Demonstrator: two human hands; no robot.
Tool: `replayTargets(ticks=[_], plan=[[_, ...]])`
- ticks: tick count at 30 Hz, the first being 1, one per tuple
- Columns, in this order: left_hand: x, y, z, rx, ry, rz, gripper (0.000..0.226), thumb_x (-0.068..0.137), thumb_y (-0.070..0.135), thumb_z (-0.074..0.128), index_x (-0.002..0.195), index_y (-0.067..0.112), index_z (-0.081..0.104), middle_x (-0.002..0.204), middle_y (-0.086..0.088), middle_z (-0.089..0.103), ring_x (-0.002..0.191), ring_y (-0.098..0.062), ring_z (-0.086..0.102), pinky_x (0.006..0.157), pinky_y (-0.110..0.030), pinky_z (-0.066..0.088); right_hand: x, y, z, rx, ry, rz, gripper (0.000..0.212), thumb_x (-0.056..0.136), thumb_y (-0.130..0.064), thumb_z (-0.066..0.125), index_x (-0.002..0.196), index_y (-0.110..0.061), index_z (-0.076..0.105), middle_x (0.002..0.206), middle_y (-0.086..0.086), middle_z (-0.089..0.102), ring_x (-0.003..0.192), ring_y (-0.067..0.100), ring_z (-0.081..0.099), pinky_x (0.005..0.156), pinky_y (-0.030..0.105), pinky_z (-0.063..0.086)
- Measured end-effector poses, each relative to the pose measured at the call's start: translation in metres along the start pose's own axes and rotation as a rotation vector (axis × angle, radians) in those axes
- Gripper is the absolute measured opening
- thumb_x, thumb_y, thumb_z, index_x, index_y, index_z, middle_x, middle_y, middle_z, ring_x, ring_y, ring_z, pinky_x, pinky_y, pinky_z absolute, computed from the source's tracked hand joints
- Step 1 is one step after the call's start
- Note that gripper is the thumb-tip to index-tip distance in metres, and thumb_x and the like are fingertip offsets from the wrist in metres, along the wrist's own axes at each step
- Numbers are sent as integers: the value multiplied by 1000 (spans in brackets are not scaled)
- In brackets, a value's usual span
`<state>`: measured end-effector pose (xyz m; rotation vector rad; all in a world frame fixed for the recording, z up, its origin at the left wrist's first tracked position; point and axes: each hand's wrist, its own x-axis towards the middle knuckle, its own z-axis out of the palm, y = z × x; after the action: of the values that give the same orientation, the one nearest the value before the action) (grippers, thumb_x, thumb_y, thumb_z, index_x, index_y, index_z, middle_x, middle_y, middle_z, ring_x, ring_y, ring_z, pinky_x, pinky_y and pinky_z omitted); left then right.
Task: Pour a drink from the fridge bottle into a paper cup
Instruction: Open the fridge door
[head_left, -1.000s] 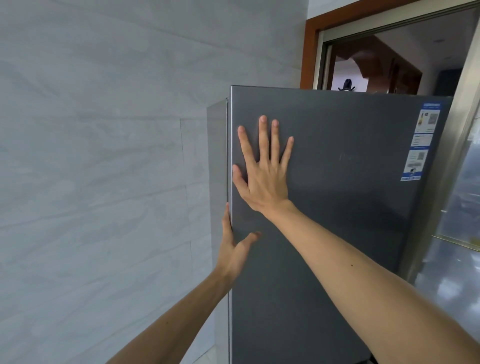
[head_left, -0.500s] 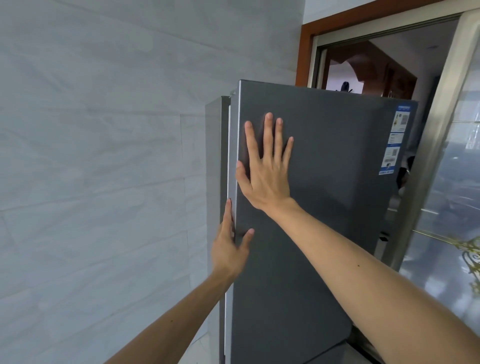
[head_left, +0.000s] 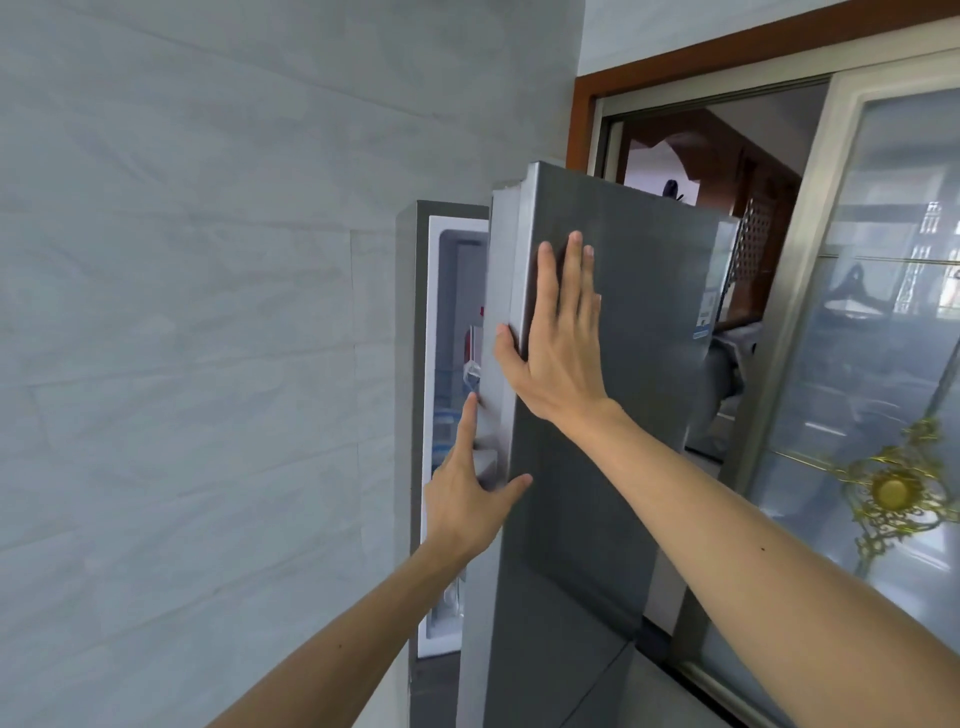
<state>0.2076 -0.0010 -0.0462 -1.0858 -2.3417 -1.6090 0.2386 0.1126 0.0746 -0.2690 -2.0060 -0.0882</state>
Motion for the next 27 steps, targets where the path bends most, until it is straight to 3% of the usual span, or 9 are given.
replayTargets(ticks=[3,5,8,12,18,24,27], plan=[[-15,13,5,31,-40,18,112,79,49,78,151,52,-8,156,10,39,124,-24,59,100,-37,51,-11,13,-28,51,-6,-23,86,92,-48,46,155,-12,1,164,21,-3,151,38,-1,114,62,28],[-25,21,9,63,-75,54,113,79,52,77,153,48,-8,156,9,38,128,-22,55,102,-36,49,-20,21,-48,54,-10,-28,90,90,-50,49,155,-12,0,164,19,-2,152,36,3,113,58,34],[-43,36,15,100,-143,146,116,79,52,76,154,43,-12,154,4,38,116,-22,61,95,-28,49,-33,32,-79,41,1,-38,93,89,-44,55,155,-8,1,164,18,2,151,34,11,110,42,38],[-69,58,25,163,-179,268,116,81,55,72,152,41,-18,148,0,41,101,-17,63,95,-33,50,-49,50,-118,-9,18,-40,90,91,-41,51,155,-3,2,164,19,8,150,32,17,105,29,28],[-94,86,54,133,-230,394,107,83,55,69,155,38,-8,137,1,48,99,-23,63,93,-38,48,-76,92,-174,-155,49,-12,82,94,-38,48,154,-3,5,159,22,22,139,39,38,95,45,48],[-103,108,90,-34,-303,428,94,82,62,61,152,36,4,119,9,58,74,-14,68,80,-37,56,-102,138,-226,-330,30,91,76,96,-40,40,154,-4,7,154,23,30,118,45,53,81,56,56],[-106,122,102,-82,-230,467,84,82,64,44,151,24,18,122,5,51,89,-15,65,73,-29,49,-115,158,-245,-397,35,147,72,98,-36,38,155,-4,7,155,21,30,119,41,53,82,54,56]])
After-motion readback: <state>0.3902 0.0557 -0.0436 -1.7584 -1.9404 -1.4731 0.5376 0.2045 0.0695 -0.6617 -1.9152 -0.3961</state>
